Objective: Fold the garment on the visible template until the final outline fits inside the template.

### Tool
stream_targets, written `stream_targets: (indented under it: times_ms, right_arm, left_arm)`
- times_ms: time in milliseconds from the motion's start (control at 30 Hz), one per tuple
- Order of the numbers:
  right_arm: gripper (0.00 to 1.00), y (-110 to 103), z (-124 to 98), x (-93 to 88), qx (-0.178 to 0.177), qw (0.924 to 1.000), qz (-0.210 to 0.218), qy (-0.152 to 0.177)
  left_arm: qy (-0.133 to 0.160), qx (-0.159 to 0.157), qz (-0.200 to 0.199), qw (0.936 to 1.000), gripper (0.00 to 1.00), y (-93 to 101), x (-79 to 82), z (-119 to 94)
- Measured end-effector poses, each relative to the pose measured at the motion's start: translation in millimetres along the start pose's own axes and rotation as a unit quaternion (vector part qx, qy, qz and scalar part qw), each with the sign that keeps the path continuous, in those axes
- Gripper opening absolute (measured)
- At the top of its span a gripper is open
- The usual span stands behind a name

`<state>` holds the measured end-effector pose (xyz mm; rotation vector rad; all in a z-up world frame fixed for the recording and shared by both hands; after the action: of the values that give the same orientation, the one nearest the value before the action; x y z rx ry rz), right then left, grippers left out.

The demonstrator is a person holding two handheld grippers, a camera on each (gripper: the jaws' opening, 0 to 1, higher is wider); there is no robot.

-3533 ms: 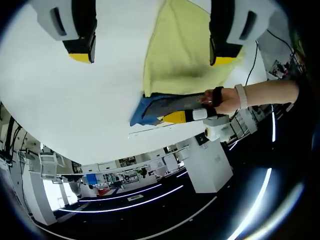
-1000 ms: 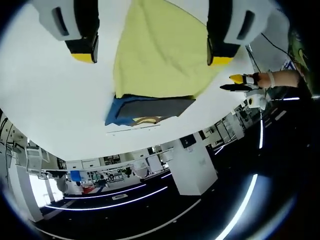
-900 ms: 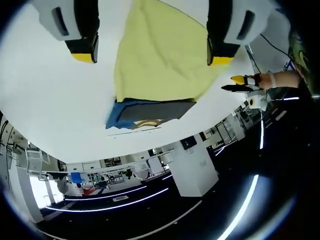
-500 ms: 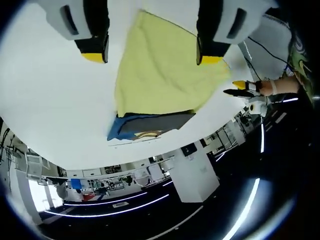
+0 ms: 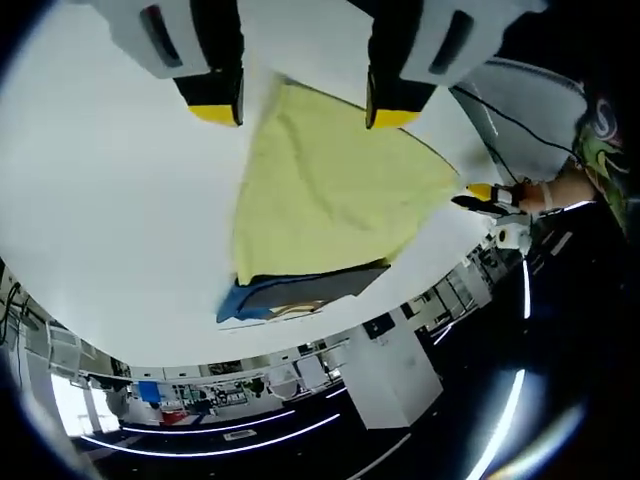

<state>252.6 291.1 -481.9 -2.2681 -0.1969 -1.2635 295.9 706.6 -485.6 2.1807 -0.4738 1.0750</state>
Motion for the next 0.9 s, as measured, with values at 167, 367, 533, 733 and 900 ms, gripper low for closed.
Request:
stream_targets:
  times_ms: [167, 367, 533, 733, 900]
  right_arm:
    - [0.39, -1, -1, -4.7, 0.002, 1.0000, 0.003, -0.007]
    - [0.33, 2, -3, -11.3, 0.001, 0.9998, 0.014, -0.013]
    - [0.26, 2, -5, -13.2, 0.001, 0.9996, 0.026, -0.013]
    - [0.22, 2, -5, -14.1, 0.000, 0.9994, 0.029, -0.017]
    - [0.19, 2, -3, -14.9, -0.001, 0.9993, 0.031, -0.019]
  left_arm:
    - [-0.001, -0.010, -0.016, 0.9998, 0.33, 4.3, -3.4, 1]
    - [0.002, -0.013, -0.043, 0.9990, 0.23, 6.8, -7.0, 0]
    - [0.014, -0.011, -0.069, 0.9975, 0.16, 6.5, -6.6, -2]
    - [0.017, -0.009, -0.076, 0.9969, 0.12, 9.6, -4.9, -4]
    - [0.012, -0.005, -0.083, 0.9965, 0.07, 9.3, -8.1, -4]
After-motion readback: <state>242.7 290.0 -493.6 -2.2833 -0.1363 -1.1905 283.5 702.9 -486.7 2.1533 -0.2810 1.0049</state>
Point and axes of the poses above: the point that each gripper's makers call its tool centre point, and the gripper's own axes: z roughly forward along the fingers, y roughly to its right, x roughly out of its top, the point moved 6 cm from there along -z, roughly backward along the fingers, and after that the axes turned 14 degrees about y, right-handed, at the moved point
